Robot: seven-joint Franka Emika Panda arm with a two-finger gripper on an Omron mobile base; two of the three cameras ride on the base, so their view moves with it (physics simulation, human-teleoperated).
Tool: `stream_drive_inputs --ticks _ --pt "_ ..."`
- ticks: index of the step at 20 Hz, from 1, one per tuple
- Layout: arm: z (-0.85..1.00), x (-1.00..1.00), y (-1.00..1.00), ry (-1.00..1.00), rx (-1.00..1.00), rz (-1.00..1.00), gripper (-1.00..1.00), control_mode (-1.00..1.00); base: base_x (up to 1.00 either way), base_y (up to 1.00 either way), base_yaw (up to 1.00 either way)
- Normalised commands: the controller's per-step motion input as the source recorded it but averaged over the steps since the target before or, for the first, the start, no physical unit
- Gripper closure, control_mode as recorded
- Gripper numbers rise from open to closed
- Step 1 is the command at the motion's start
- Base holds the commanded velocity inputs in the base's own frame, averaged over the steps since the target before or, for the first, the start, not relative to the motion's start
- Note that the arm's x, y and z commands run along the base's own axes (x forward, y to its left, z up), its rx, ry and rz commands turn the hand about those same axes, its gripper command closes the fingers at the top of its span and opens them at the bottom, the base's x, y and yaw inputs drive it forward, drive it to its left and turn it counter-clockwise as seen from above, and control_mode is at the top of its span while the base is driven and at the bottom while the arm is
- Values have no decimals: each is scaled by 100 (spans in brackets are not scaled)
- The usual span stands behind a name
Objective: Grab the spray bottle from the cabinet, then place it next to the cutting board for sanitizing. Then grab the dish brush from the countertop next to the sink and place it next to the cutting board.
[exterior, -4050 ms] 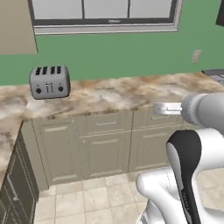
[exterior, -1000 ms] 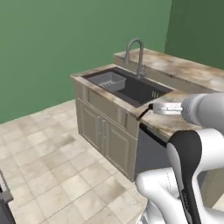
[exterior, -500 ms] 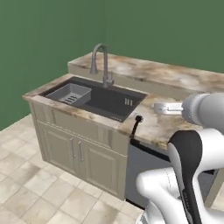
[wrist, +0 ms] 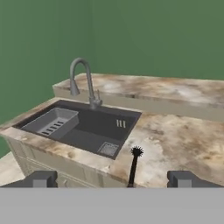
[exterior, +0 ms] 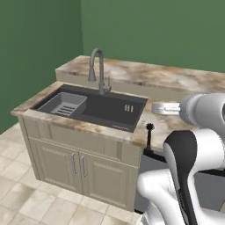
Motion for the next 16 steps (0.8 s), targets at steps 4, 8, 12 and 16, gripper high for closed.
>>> stream_drive_inputs --ticks 4,8,12,16 --pt "0 0 0 0 0 0 -100 100 0 -4 -35" --pt "0 0 0 0 0 0 -100 100 1 7 -42" --pt "0 0 0 0 0 0 -100 100 36 8 -14" --pt "0 0 0 0 0 0 -100 100 48 0 0"
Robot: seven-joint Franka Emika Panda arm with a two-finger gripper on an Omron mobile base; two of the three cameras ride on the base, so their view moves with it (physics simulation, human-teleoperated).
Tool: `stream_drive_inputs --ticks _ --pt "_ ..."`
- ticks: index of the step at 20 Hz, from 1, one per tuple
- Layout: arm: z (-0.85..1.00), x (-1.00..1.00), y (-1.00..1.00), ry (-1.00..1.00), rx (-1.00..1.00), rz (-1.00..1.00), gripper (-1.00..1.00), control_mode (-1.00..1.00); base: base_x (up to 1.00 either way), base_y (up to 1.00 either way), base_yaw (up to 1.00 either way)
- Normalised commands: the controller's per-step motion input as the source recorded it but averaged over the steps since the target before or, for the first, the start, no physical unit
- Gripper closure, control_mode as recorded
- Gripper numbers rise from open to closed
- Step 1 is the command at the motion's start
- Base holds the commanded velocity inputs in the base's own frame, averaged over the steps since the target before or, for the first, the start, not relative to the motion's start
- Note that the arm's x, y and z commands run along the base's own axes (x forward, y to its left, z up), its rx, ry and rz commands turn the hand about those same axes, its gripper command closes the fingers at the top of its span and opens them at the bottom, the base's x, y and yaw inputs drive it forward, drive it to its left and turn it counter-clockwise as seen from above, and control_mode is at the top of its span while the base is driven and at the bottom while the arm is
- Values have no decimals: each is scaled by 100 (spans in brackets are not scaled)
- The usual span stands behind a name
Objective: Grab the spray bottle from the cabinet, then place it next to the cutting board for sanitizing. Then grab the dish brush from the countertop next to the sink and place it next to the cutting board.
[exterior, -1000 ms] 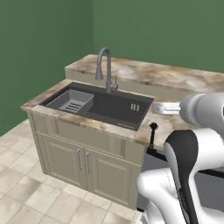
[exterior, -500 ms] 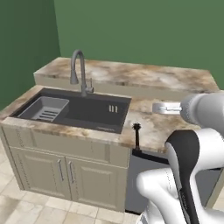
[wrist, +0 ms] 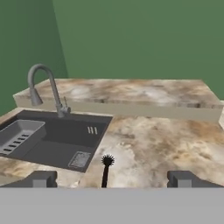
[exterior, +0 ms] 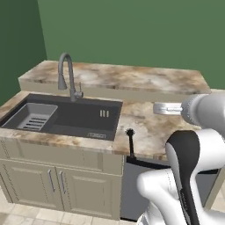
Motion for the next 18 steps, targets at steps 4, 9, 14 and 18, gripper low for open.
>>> stream_drive_inputs --ticks 4,9,14,18 --pt "0 12 0 3 0 0 -100 -100 40 0 0" --pt "-1 8 0 4 1 0 -100 -100 0 0 0" --pt "-44 13 3 51 2 -1 -100 -100 0 0 0" --pt "-86 45 29 65 -1 -2 -100 -100 0 0 0"
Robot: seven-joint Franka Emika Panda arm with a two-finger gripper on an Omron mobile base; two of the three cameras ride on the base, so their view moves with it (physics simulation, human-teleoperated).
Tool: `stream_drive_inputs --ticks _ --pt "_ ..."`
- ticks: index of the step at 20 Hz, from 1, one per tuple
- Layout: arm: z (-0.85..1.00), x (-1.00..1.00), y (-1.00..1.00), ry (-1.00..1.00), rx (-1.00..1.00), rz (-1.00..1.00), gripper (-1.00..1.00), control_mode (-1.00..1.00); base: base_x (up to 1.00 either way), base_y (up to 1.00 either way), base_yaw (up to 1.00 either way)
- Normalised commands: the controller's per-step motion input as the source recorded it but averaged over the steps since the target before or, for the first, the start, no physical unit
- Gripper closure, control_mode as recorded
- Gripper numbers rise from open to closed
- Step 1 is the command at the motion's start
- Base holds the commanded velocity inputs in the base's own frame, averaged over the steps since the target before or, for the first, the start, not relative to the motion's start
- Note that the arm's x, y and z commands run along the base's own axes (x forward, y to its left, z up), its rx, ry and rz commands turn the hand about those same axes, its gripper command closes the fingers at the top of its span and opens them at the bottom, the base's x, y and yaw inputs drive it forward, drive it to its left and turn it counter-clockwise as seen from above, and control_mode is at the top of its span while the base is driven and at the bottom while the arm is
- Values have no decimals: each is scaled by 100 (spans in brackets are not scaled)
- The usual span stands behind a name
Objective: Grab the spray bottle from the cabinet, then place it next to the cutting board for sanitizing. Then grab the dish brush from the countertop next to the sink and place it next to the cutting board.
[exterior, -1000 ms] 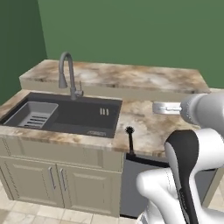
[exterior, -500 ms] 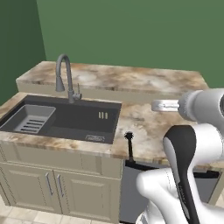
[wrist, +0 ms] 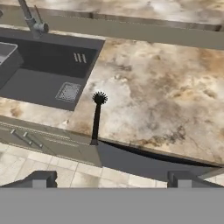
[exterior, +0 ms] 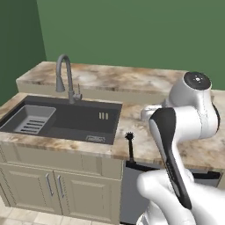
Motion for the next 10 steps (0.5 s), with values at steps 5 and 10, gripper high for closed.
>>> stream_drive_inputs --ticks 5,10 --pt "-93 27 10 39 0 0 -100 -100 0 0 0" --pt "-66 11 0 20 4 0 -100 -100 0 0 0"
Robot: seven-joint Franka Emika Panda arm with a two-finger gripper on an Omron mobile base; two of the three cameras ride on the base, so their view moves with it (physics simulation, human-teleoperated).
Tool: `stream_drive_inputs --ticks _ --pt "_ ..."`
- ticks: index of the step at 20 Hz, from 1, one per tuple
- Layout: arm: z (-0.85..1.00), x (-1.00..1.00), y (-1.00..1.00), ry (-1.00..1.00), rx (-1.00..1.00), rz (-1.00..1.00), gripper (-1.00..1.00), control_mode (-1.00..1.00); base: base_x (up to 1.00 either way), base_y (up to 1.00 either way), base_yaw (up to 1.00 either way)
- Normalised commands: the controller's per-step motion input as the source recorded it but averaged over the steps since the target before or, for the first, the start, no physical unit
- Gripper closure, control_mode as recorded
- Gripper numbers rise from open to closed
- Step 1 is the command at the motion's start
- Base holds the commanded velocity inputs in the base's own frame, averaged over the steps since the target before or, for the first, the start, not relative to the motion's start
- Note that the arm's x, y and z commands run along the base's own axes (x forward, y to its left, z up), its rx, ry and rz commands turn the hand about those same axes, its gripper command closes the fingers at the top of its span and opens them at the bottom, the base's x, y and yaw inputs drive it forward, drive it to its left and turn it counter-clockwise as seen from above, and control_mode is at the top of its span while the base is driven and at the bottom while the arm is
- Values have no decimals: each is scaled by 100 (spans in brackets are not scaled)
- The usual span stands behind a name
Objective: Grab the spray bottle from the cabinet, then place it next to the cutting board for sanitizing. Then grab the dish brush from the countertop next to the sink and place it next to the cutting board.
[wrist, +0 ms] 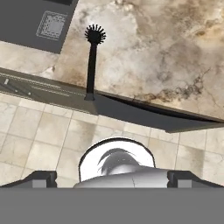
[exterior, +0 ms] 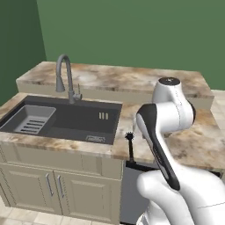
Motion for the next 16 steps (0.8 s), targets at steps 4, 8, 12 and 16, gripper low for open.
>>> stream_drive_inputs --ticks 4,8,12,16 --pt "-64 24 3 9 2 0 -100 -100 0 0 0" --pt "-40 31 5 2 0 0 -100 -100 0 0 0" --pt "-15 36 0 0 -1 0 -100 -100 0 0 0" --pt "-11 39 0 1 0 0 -100 -100 0 0 0"
